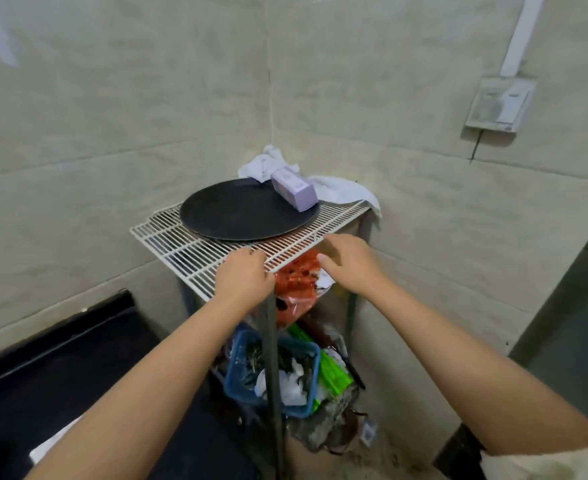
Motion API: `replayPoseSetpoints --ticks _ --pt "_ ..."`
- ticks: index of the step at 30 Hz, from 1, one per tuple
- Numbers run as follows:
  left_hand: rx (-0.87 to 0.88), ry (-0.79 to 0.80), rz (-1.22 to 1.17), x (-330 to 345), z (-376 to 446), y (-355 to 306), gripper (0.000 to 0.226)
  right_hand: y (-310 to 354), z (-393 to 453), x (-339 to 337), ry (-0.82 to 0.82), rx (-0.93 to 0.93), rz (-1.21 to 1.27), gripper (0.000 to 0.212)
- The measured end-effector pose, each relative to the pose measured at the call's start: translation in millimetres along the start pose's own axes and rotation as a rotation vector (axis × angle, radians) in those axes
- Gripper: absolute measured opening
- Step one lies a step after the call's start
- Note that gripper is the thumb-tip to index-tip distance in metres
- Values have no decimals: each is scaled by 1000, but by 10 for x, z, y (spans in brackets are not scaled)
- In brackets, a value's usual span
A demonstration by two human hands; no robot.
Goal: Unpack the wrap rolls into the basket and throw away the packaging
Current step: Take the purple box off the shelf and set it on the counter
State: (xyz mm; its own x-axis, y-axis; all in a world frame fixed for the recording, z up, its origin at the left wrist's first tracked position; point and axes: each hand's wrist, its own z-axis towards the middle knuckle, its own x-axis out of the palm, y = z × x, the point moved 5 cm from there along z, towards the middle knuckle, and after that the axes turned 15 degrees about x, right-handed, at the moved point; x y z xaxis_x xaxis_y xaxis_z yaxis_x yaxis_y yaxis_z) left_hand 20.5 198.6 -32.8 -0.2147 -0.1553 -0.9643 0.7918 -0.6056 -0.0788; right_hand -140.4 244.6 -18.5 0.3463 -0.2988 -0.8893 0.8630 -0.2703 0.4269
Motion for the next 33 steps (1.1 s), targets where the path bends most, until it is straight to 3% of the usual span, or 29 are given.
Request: replayPoseSetpoints --ticks 11,19,23,26,29,33 --pt "-286 120 134 -71 924 416 39 -184 1411 13 68 -27 3 37" --pt "-243 -5 141 -159 1869 787 43 213 2495 245 57 21 -61 53" --pt "-229 -12 136 -107 2199 978 41 346 2932 519 164 91 -166 61" --pt "-202 -4 121 16 2327 1054 40 367 3139 709 226 154 -227 55" --pt "-204 36 156 62 2397 1113 42 471 3274 688 193 91 -204 45" --pt "-320 94 215 34 2355 1138 44 695 3283 428 151 -89 -87 61"
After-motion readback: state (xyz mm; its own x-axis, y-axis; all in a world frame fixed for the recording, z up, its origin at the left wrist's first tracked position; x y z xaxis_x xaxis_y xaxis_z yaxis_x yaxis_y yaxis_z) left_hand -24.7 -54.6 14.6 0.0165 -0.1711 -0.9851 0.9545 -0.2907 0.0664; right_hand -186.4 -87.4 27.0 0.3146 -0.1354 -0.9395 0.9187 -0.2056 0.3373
